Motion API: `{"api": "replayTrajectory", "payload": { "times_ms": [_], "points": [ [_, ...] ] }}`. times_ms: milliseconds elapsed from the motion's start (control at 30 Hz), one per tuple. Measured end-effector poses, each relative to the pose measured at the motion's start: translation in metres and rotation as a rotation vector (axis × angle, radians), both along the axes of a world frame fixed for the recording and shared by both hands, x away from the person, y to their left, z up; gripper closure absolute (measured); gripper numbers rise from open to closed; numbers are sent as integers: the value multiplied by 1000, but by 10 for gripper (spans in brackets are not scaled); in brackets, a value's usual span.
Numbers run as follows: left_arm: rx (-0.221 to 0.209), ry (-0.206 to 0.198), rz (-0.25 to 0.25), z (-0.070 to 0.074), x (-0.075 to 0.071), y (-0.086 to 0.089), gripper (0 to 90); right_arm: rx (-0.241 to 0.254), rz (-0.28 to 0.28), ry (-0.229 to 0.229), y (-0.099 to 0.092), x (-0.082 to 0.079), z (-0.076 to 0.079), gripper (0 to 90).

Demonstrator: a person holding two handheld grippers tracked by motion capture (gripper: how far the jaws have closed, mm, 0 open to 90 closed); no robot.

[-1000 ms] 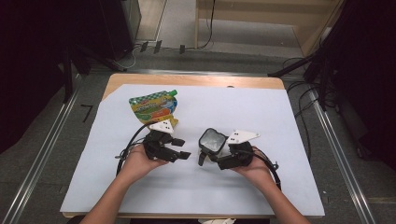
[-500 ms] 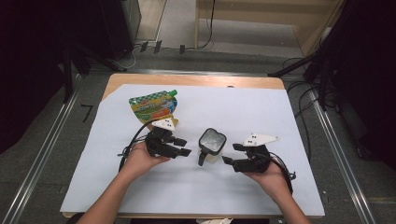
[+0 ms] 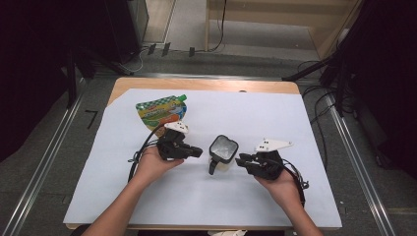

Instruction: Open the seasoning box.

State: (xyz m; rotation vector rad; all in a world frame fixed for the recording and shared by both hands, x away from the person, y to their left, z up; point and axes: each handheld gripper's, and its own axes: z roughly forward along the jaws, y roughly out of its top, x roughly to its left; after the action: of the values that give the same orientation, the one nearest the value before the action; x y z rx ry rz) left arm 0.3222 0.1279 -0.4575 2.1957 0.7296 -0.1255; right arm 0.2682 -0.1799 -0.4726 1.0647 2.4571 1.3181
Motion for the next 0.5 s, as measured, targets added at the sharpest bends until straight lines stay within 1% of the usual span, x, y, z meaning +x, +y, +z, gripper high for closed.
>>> {"api": "replayTrajectory", "payload": {
  "times_ms": [67,100,167,233,267,300,333,433,500],
  "points": [
    [0,-7,2,1,2,-4,882,6,0,10,0,1,-1,805],
    [7,-3,15,0,3,-6,897,2,-5,23,0,2,-1,834],
    [4,4,13,-4,5,-7,900,-2,-9,41,2,3,-3,896],
    [9,5,9,-6,5,-9,900,-14,-14,51,4,5,-4,900],
    [2,6,10,-7,5,-10,900,-13,-20,73,5,7,-4,900],
    [-7,6,14,-8,5,-10,900,-12,-24,84,6,8,-5,900],
    [-3,3,15,-8,5,-11,900,-15,-28,91,7,9,-6,900],
    [-7,-3,14,-9,5,-14,900,-33,-28,79,9,10,-7,900],
    [-5,-3,12,-11,6,-16,900,-32,-37,79,9,11,-8,900]
  ]
}}
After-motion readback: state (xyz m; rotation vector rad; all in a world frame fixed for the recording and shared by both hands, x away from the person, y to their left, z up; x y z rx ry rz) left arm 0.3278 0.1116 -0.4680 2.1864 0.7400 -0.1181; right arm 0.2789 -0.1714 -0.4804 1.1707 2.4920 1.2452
